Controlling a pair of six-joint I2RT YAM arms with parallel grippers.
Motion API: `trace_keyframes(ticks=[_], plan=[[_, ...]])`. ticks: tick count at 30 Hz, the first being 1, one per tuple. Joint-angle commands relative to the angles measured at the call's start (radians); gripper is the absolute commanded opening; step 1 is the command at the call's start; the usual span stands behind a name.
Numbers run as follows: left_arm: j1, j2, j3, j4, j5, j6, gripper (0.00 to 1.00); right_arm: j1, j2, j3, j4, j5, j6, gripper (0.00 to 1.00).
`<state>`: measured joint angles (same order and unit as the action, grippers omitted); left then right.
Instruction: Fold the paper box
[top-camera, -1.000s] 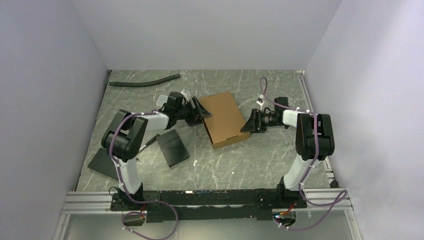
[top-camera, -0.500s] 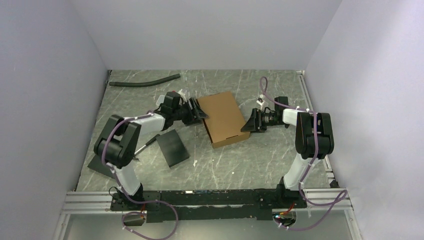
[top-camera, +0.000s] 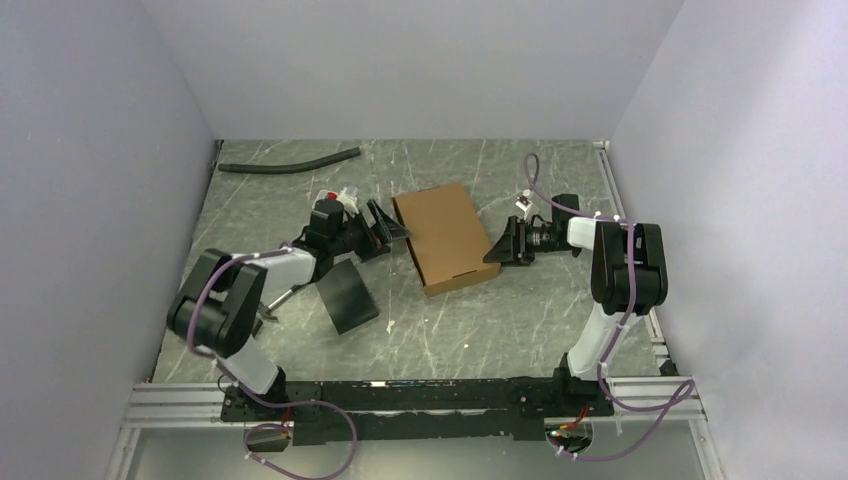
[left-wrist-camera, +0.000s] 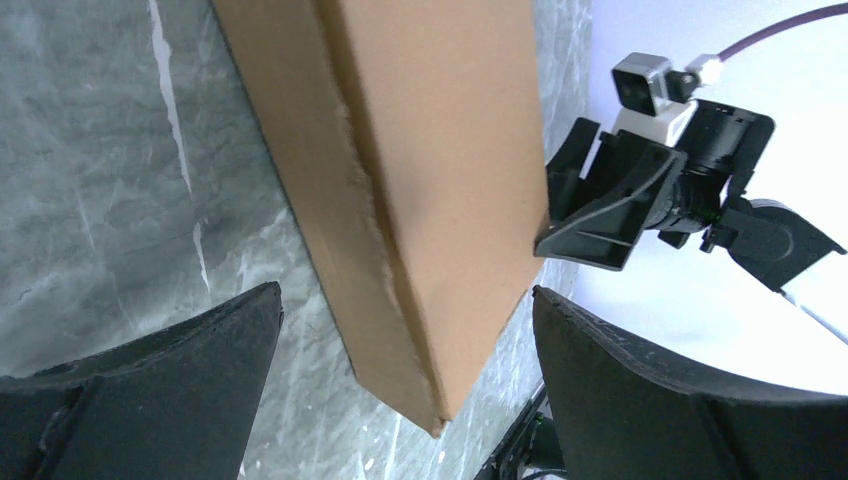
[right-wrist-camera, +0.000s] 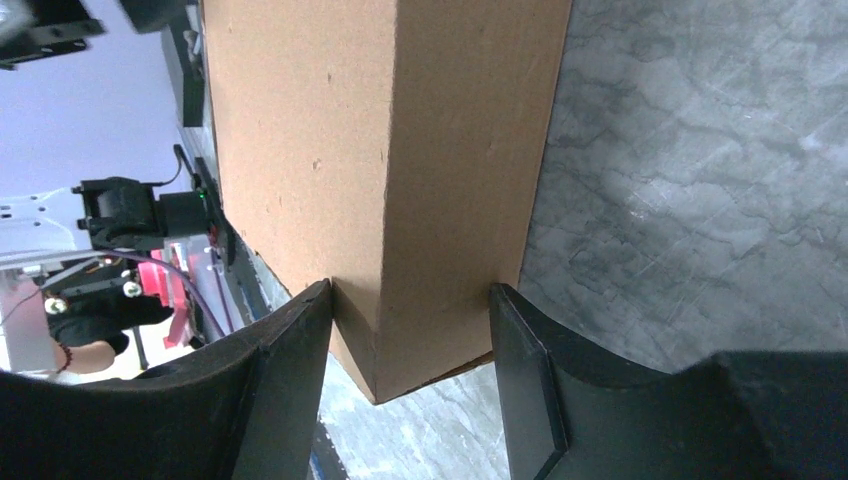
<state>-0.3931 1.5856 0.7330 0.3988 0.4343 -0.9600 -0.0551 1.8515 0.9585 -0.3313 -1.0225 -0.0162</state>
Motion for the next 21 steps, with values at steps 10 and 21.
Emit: trace_keyframes(ticks=[10,21], plan=[[-0.018,0.274,0.09,0.244,0.122,-0.121,0.99,-0.051,0.057,-0.002,-0.02,0.079,-0.025,0.21],[-0.041,0.392,0.15,0.301,0.145,-0.173,0.91,-0.058,0.064,0.003,-0.027,0.079,-0.026,0.19]])
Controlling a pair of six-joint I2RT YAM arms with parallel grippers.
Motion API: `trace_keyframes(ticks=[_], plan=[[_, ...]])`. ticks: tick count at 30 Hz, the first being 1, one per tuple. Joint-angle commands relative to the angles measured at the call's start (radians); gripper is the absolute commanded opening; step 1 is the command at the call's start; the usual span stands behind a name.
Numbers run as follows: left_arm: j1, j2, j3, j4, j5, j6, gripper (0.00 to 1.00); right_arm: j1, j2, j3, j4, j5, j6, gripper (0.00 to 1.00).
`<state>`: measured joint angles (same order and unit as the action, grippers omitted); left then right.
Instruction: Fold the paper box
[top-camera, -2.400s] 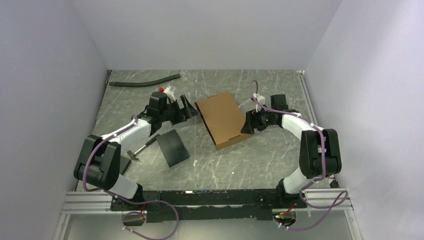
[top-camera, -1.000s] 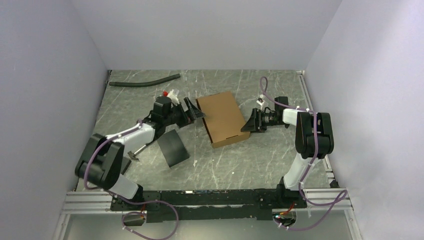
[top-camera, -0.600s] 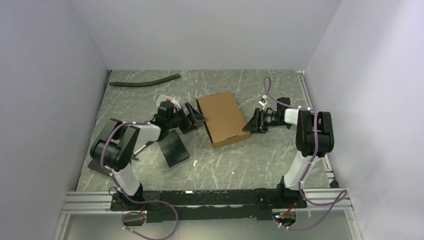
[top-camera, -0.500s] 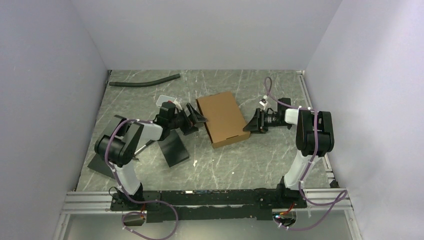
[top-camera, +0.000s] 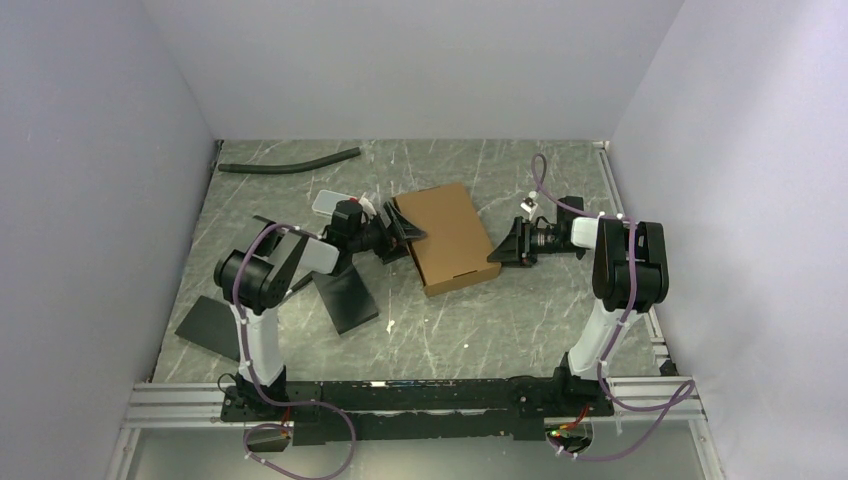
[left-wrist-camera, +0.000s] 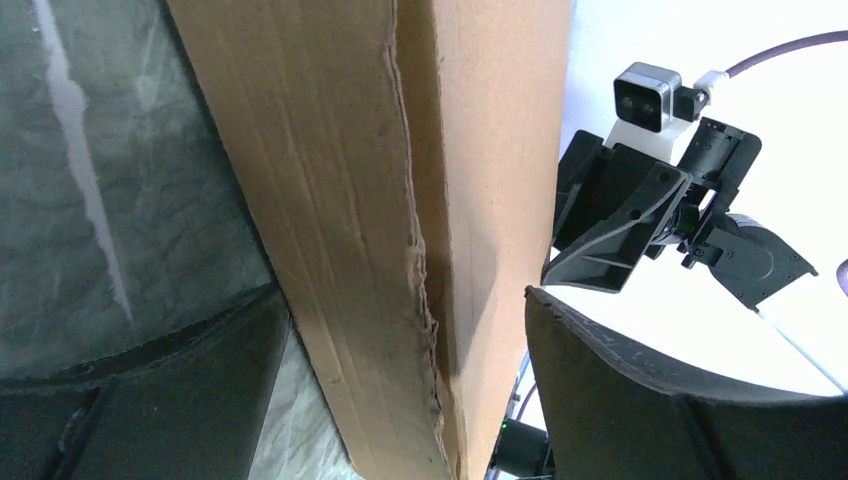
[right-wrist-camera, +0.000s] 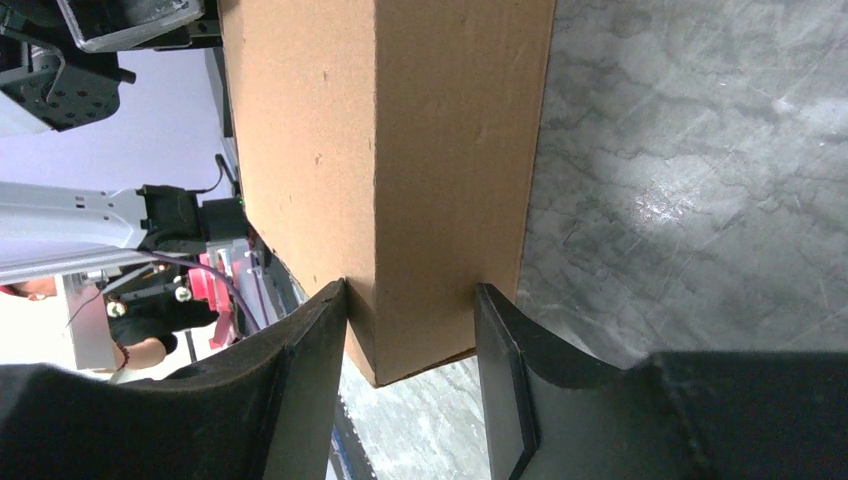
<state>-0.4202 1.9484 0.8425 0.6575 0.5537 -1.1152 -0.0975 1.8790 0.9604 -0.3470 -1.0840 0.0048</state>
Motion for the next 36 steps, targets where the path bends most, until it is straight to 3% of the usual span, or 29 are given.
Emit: trace_keyframes(ticks=[1,6,9,14,20,26,31,36], plan=[[-0.015,0.03,0.039,0.05,0.025,-0.025,0.91,-0.017,0.039,0.001,-0.013,0.14,-0.046,0.19],[-0.021,0.003,0.02,0.101,0.023,-0.03,0.94,-0.03,0.05,0.002,-0.014,0.13,-0.038,0.19],[-0.023,0.018,0.003,0.219,0.044,-0.078,0.94,-0.036,0.057,0.004,-0.021,0.123,-0.042,0.19],[-0.043,0.011,0.035,0.235,0.043,-0.084,0.86,-0.036,0.048,0.01,-0.03,0.121,-0.055,0.2],[-0.061,-0.046,0.113,-0.03,-0.008,0.027,0.65,-0.031,0.026,0.024,-0.053,0.096,-0.084,0.28],[-0.063,-0.116,0.185,-0.303,-0.071,0.175,0.46,-0.027,-0.043,0.044,-0.095,0.062,-0.127,0.63],[-0.062,-0.253,0.293,-0.633,-0.214,0.412,0.43,-0.03,-0.206,0.072,-0.168,0.096,-0.222,0.88],[-0.071,-0.346,0.502,-1.043,-0.43,0.703,0.41,-0.034,-0.413,0.079,-0.243,0.125,-0.347,0.92]])
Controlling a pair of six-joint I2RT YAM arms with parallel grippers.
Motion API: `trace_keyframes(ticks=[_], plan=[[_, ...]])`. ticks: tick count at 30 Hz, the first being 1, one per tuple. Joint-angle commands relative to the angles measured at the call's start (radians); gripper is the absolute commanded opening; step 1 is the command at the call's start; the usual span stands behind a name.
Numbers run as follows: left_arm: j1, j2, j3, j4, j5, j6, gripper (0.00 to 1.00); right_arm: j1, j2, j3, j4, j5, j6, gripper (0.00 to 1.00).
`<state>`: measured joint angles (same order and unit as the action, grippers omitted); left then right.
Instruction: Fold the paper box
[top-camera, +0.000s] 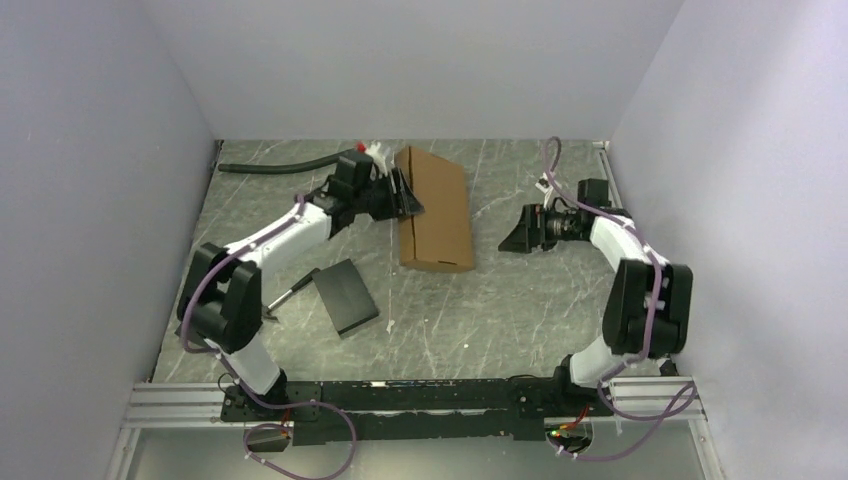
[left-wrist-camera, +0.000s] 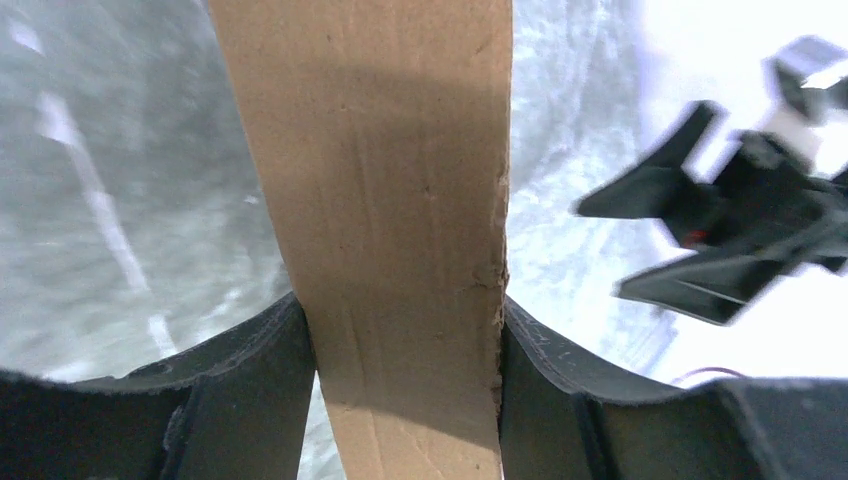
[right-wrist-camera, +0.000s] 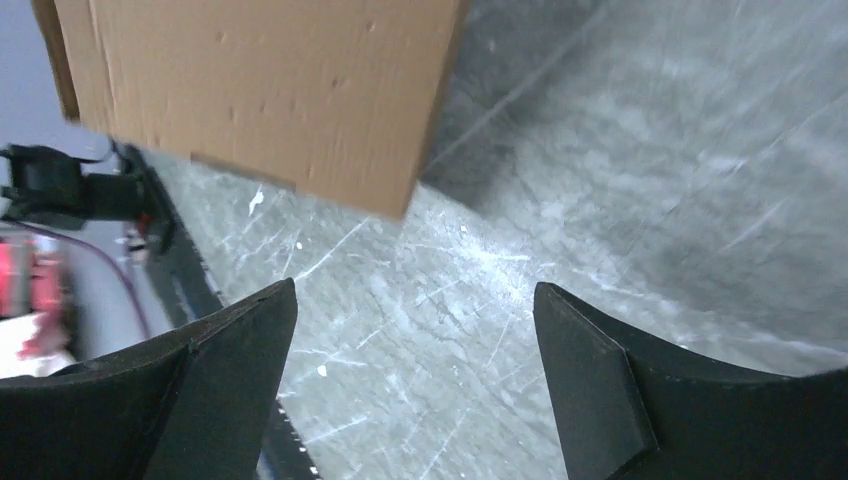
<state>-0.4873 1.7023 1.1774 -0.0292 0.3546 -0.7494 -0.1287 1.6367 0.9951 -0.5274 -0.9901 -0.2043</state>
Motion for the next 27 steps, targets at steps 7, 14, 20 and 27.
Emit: trace_keyframes(ticks=[7,14,20,27], plan=[[-0.189,0.001,0.571,-0.718,-0.631,0.679,0.4,-0.029,-0.309,-0.014,0.002,0.061,-0.122,0.95],[-0.412,0.259,0.757,-0.789,-1.121,1.035,0.28,-0.047,-0.308,-0.008,-0.008,0.056,-0.124,0.95],[-0.498,0.475,0.866,-0.785,-1.295,1.117,0.21,-0.079,-0.316,-0.007,-0.014,0.043,-0.124,0.95],[-0.567,0.512,0.796,-0.735,-1.235,1.051,0.89,-0.098,-0.323,-0.009,-0.01,0.028,-0.119,0.95]])
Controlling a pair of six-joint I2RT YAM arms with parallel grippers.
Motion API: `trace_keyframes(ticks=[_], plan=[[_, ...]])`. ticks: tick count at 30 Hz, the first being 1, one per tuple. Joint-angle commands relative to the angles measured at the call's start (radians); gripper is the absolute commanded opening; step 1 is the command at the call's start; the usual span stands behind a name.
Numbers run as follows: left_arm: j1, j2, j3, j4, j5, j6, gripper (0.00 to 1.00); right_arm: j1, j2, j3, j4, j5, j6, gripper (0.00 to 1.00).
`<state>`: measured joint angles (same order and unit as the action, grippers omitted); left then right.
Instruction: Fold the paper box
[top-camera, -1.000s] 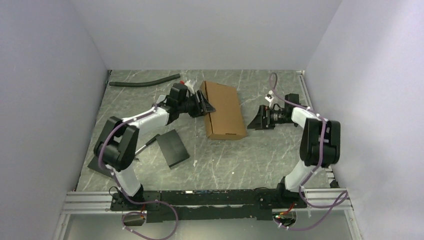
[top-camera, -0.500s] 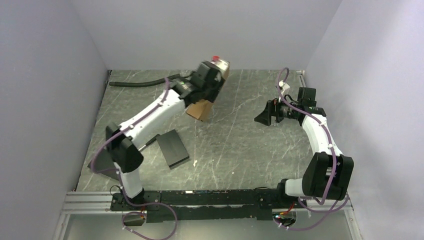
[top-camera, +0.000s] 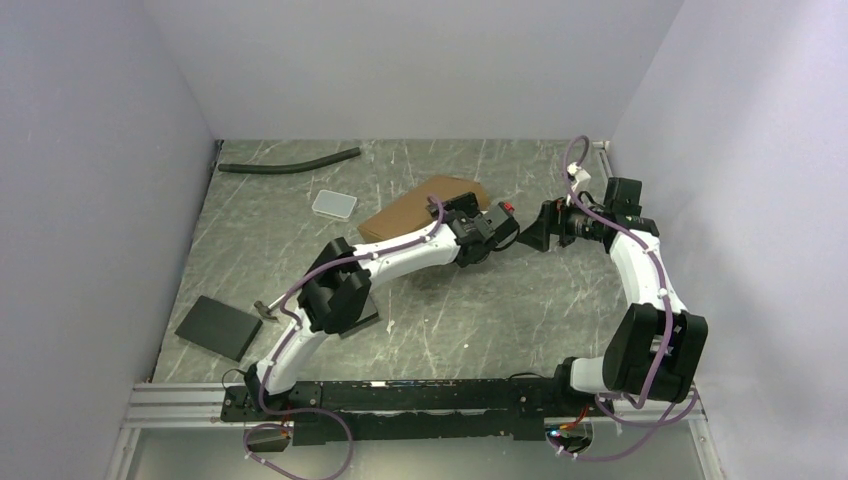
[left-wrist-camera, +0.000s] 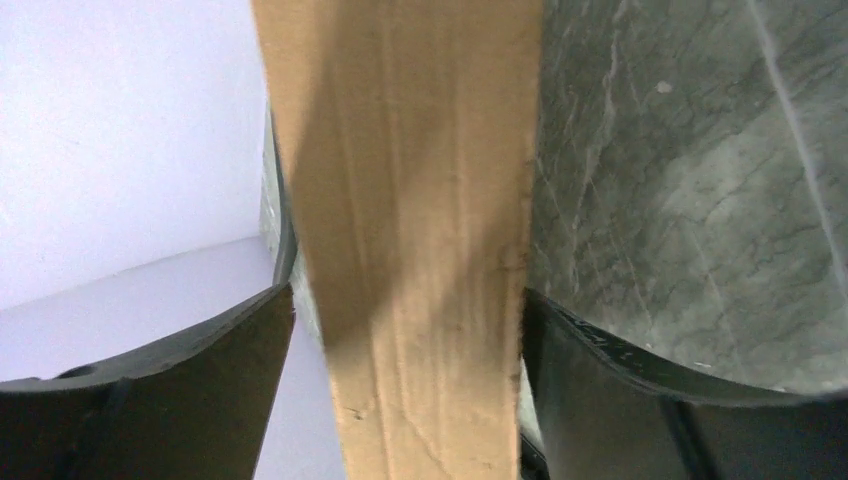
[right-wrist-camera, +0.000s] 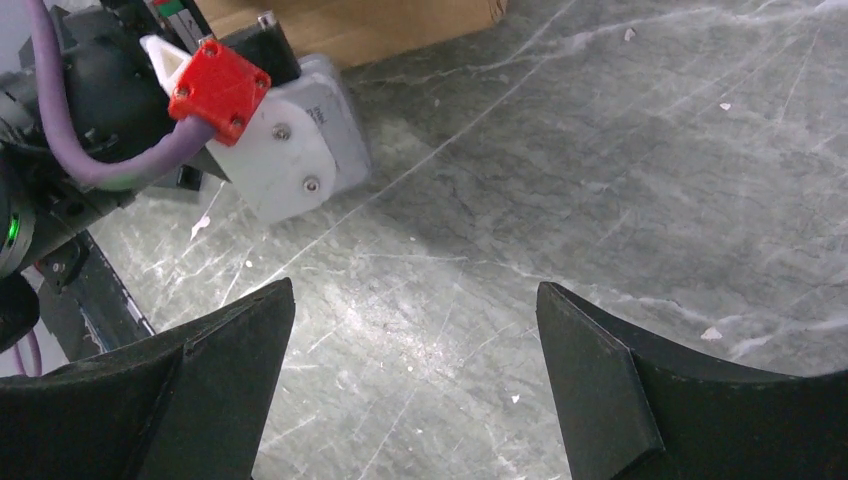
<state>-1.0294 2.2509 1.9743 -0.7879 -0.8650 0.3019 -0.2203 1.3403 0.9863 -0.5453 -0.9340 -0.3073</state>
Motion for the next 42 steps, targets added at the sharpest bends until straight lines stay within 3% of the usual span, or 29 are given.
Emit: trace_keyframes(ticks=[1,6,14,15,18,21,29,32,38,42], plan=[[-0.029,-0.035,-0.011,0.014,0.009,-0.025,0.97,-0.008,-0.027,0.001,0.006,-0.028,-0.016,0.95],[-0.031,-0.051,-0.064,0.022,0.06,-0.097,1.0,-0.012,-0.025,-0.001,0.006,-0.027,-0.018,0.95],[-0.029,-0.172,-0.279,0.249,0.152,-0.06,1.0,-0.013,0.068,-0.049,0.087,-0.147,0.107,0.91],[-0.029,-0.186,-0.303,0.271,0.166,-0.06,0.99,-0.011,0.086,-0.061,0.115,-0.159,0.141,0.87],[-0.024,-0.209,-0.357,0.32,0.211,-0.063,0.99,0.008,0.157,-0.097,0.22,-0.137,0.233,0.51],[-0.017,-0.207,-0.376,0.324,0.248,-0.075,1.0,0.022,0.253,-0.075,0.206,-0.138,0.245,0.28],[-0.005,-0.17,-0.445,0.368,0.309,-0.093,0.99,0.066,0.336,-0.134,0.356,-0.147,0.394,0.19],[0.0,-0.177,-0.459,0.379,0.334,-0.119,1.0,0.114,0.368,-0.138,0.415,-0.119,0.47,0.0],[0.0,-0.269,-0.49,0.373,0.435,-0.203,0.99,0.211,0.439,-0.098,0.436,0.032,0.554,0.0],[0.045,-0.414,-0.537,0.38,0.595,-0.285,1.0,0.279,0.456,-0.095,0.576,0.196,0.657,0.0]])
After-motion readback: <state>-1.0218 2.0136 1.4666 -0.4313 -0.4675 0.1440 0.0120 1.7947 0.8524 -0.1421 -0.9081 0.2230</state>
